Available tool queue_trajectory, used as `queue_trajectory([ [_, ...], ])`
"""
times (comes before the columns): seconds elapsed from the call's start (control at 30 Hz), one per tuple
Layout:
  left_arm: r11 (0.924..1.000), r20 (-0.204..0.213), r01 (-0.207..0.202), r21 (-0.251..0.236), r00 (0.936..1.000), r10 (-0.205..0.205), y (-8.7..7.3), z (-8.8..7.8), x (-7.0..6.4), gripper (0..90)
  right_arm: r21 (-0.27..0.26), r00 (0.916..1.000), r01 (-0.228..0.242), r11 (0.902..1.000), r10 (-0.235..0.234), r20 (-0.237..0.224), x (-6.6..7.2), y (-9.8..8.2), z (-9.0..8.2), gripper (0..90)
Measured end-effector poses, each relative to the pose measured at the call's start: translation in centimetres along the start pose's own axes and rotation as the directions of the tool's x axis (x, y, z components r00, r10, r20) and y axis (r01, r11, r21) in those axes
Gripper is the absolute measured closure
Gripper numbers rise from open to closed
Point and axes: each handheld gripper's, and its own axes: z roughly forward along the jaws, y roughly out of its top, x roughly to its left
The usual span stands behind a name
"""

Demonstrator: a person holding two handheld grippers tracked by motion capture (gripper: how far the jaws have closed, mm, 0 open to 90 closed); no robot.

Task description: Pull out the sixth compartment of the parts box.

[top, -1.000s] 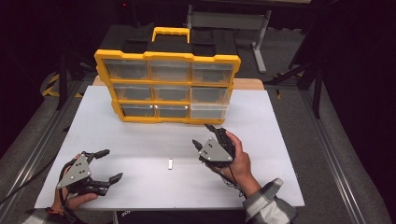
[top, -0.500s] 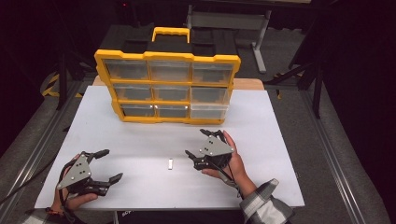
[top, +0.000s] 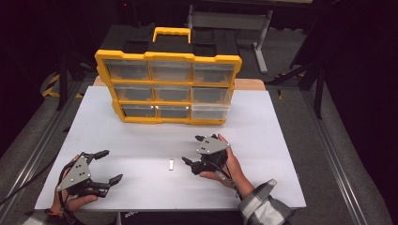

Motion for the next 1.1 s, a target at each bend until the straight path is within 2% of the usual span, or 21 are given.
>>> queue_trajectory([
  [0.17, 1.0, -0.004, 0.002, 0.004, 1.0, -0.002, -0.1, 0.0, 0.0, 10.7, 0.035, 0.999, -0.009, 0.9994, 0.011, -0.043, 0.3, -0.1, 0.8, 16.8],
  [0.4, 0.9999, -0.004, 0.011, -0.002, 0.9999, -0.011, -0.1, 0.1, 0.1, 10.7, 0.069, 0.9954, 0.002, 0.9976, 0.005, -0.096, 1.2, -0.2, 1.8, 16.8],
  [0.6, 0.9999, 0.003, 0.011, 0.0, 0.9999, -0.011, 0.0, 0.5, 0.4, 10.8, 0.104, 0.9879, 0.002, 0.9946, 0.014, -0.155, 1.6, -0.5, 2.5, 17.2],
  [0.9, 0.9997, 0.004, 0.022, -0.007, 0.9998, -0.022, -0.3, 0.0, 0.3, 10.7, 0.138, 0.982, 0.028, 0.9901, -0.002, -0.189, 2.0, -0.6, 3.5, 17.1],
  [1.1, 0.9998, 0.002, 0.021, 0.0, 0.9998, -0.021, -0.4, -0.1, 0.2, 10.7, 0.16, 0.9732, 0.045, 0.9861, -0.007, -0.23, 2.1, -0.6, 4.4, 17.1],
])
